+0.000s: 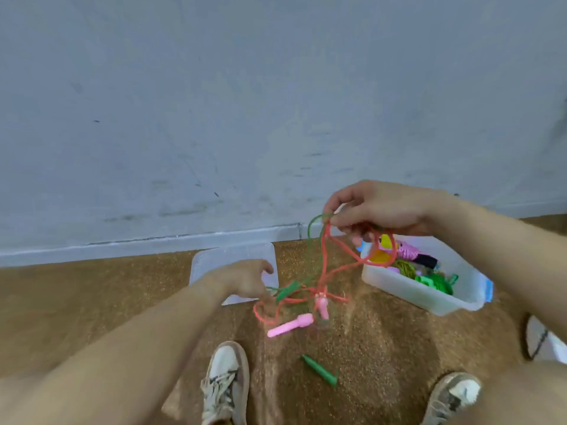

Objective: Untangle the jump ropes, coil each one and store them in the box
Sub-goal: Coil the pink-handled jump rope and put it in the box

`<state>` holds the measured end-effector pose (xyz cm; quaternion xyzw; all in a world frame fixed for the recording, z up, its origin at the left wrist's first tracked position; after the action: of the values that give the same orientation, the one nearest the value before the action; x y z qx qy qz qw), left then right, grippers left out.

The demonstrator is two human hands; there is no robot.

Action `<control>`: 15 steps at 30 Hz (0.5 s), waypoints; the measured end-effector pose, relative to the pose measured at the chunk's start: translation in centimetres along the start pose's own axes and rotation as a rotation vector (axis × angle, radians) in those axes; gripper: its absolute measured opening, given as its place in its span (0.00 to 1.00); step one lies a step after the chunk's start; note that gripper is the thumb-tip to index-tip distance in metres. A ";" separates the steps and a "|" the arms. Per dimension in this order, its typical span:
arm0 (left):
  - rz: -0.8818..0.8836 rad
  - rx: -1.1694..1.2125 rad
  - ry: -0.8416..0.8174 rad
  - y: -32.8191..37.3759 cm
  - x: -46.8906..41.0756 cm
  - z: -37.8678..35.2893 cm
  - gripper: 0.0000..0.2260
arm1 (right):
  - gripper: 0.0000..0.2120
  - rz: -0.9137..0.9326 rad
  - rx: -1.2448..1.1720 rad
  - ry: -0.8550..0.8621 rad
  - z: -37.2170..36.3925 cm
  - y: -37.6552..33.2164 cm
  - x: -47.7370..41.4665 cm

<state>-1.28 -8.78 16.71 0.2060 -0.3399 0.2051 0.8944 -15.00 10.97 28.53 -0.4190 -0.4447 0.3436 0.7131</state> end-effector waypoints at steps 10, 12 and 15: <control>-0.476 0.655 0.425 8.3 14.6 9.2 0.05 | 0.18 0.211 0.018 0.112 -1.7 -8.8 6.9; -0.451 0.615 0.464 7.9 15.3 10.1 0.06 | 0.18 0.165 -0.082 0.207 -1.3 -7.5 7.3; -0.433 0.474 0.375 7.6 15.6 10.8 0.06 | 0.10 0.090 -0.013 0.391 -0.8 -5.8 7.1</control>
<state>-0.11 -4.38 36.60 0.4332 -0.0617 0.1183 0.8913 -11.01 14.47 35.97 -0.5018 -0.2807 0.2843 0.7672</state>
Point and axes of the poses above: each hand's wrist, its own x-axis away from the middle knuckle, its own z-axis out of the back of the hand, y = z × x, the point moved 2 cm from there along -x, towards the middle knuckle, and after that the axes turned 5 degrees about z, right-handed, at the moved point
